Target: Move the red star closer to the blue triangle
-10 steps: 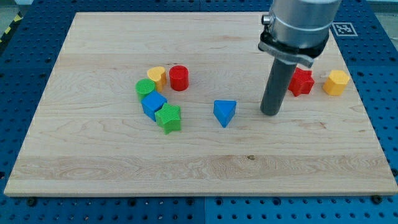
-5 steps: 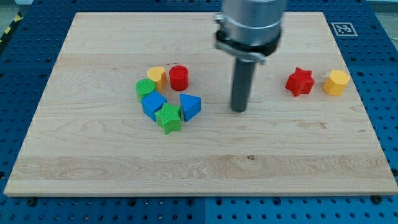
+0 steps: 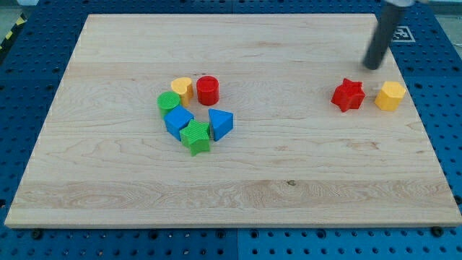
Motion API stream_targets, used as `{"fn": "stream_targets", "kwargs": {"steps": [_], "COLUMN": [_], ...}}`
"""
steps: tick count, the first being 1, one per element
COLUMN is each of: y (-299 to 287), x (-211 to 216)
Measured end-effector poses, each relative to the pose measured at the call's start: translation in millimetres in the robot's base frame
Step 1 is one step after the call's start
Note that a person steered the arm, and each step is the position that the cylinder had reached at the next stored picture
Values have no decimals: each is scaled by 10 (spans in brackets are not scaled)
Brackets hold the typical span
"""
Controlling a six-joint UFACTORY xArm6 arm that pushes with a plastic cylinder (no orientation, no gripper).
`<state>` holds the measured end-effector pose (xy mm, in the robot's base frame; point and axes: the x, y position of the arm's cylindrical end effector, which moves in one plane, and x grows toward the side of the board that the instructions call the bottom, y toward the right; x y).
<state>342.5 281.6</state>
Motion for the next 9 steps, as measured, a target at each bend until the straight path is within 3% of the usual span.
{"fn": "stream_targets", "kwargs": {"steps": [1,2,3,4,7,9], "y": [609,636,639,506,-1052,-1058], "x": [44,92,548,887,916,681]}}
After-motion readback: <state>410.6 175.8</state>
